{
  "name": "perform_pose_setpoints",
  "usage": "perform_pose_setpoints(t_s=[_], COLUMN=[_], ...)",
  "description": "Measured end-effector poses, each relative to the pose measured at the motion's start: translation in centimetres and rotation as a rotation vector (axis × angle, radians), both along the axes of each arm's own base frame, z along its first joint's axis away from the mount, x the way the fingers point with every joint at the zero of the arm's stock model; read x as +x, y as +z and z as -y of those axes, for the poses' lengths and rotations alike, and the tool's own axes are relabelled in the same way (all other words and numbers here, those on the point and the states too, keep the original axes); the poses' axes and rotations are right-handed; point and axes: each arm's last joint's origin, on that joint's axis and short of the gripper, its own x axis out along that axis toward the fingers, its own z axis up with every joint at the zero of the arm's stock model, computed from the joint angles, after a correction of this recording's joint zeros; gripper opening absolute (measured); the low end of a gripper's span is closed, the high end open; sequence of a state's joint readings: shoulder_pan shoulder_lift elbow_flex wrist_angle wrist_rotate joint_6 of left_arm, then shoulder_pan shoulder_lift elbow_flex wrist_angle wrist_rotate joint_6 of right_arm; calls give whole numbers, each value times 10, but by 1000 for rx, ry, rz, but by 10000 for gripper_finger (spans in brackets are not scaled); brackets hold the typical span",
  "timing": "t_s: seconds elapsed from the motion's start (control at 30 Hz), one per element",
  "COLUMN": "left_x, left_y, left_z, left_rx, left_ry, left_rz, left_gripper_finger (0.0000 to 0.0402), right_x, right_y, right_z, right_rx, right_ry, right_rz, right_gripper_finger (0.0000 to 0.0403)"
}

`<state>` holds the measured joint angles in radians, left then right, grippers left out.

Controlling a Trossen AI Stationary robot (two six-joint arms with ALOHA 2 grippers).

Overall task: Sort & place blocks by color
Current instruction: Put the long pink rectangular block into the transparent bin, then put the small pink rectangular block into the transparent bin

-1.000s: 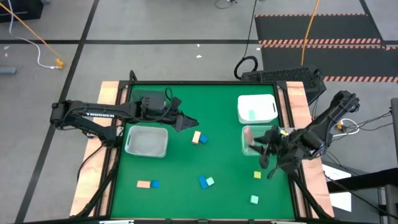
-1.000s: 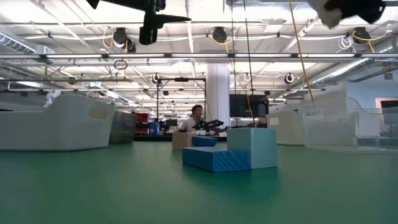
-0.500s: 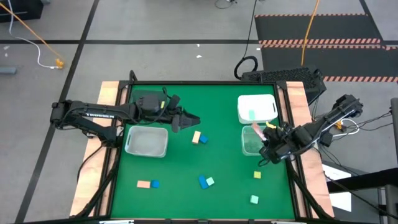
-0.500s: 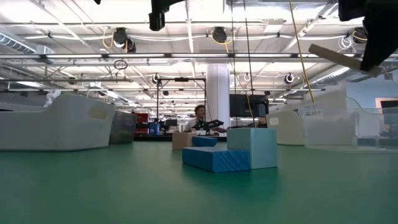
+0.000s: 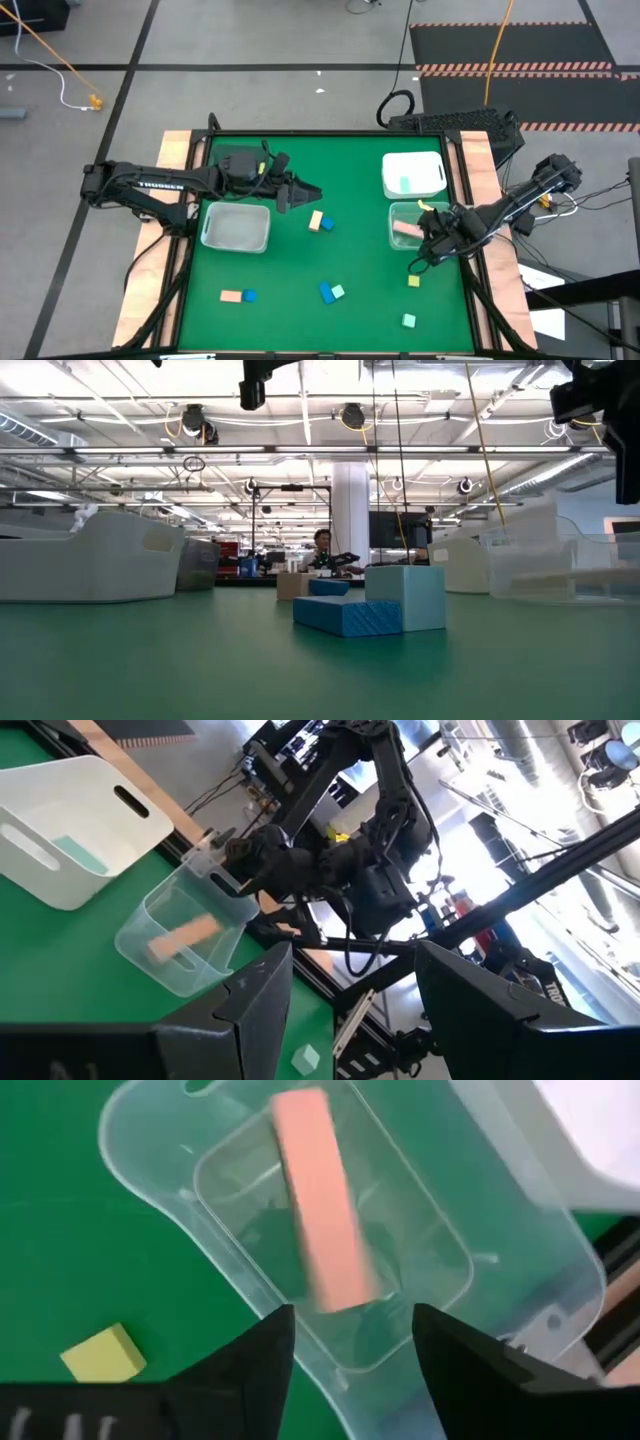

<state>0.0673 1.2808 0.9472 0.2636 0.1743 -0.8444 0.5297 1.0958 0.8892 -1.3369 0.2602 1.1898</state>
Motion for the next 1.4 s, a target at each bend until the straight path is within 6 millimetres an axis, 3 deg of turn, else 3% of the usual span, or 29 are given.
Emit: perform_pose_setpoints(t_s=[0.23, 0.53, 0.73, 0.87, 1.0, 1.13, 1.4], left_x=[0, -1, -4, -9, -21, -37, -79], left_y=[0, -1, -7, -15, -29, -40, -28], left_z=[2, 3, 10, 31, 59, 84, 110], left_rx=[-6, -14, -113, -218, -318, -372, -385], left_ry=[-62, -99, -342, -602, -740, -804, -873], left_rz=[-6, -8, -94, -221, -446, -654, -801], left_gripper_finger=[214, 214, 214, 214, 214, 214, 214], right_x=[1, 20, 37, 47, 54, 59, 68], right_y=[2, 10, 17, 22, 26, 28, 34], right_z=[-1, -10, -11, -10, -7, -3, 3], right_rx=[57, 119, 97, 87, 66, 49, 25], right_ry=[-46, 43, 142, 210, 262, 283, 298], right_rz=[52, 303, 471, 545, 597, 631, 697], right_gripper_finger=[201, 200, 200, 200, 201, 201, 201])
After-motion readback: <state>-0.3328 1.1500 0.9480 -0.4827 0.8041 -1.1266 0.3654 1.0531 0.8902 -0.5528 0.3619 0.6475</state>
